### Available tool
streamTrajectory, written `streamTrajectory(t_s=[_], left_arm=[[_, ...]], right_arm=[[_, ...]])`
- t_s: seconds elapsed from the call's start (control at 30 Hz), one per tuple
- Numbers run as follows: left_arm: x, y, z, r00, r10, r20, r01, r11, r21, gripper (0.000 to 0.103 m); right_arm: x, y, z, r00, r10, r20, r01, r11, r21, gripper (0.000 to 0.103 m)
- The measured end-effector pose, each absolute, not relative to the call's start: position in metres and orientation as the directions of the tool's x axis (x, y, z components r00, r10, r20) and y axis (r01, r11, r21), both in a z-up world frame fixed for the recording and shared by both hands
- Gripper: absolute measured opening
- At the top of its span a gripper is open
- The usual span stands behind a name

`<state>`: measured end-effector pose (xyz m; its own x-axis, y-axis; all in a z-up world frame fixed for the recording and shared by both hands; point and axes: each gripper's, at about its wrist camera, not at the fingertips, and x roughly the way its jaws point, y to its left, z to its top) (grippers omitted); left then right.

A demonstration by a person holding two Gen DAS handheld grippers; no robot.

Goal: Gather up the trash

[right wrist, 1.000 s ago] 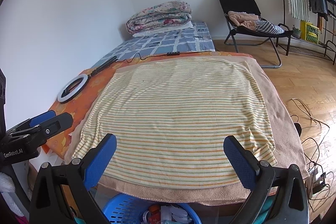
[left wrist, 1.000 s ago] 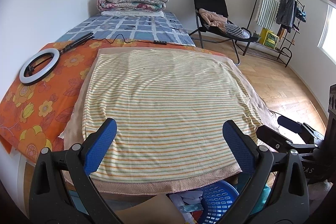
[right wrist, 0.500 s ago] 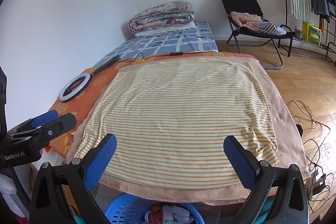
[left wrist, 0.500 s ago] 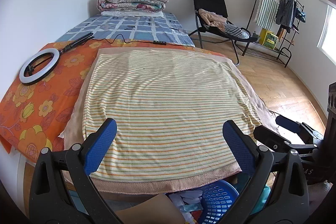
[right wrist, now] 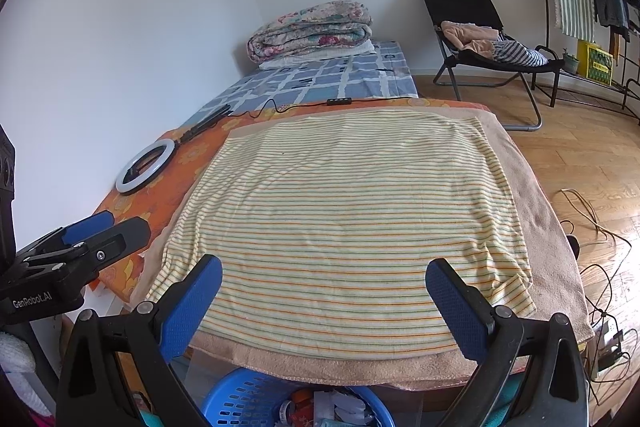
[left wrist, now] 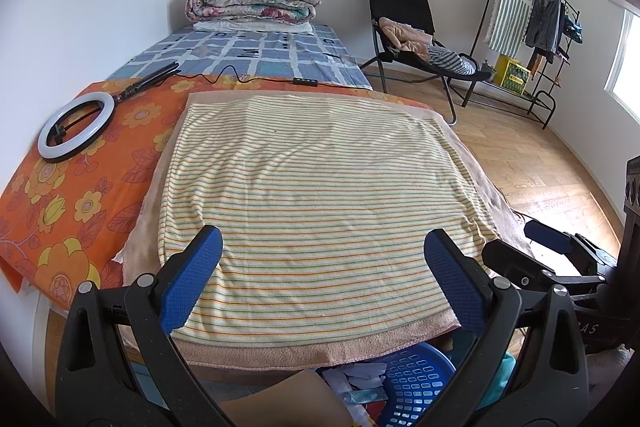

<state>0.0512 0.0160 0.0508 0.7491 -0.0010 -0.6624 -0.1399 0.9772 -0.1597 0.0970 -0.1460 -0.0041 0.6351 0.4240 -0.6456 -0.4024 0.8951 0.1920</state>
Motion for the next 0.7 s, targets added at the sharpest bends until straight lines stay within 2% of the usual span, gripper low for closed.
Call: streamTrajectory(t_s=[0.7], left_arm=[[0.0507,0.0165,0.0526,0.748,-0.001,-0.663,-0.14,0.977,-0.16,0.102]], right_arm=[[0.0994,-0.1456,-0.0055,0.63,0.427,-0.648,-0.4,0.894,0.201,0.103]])
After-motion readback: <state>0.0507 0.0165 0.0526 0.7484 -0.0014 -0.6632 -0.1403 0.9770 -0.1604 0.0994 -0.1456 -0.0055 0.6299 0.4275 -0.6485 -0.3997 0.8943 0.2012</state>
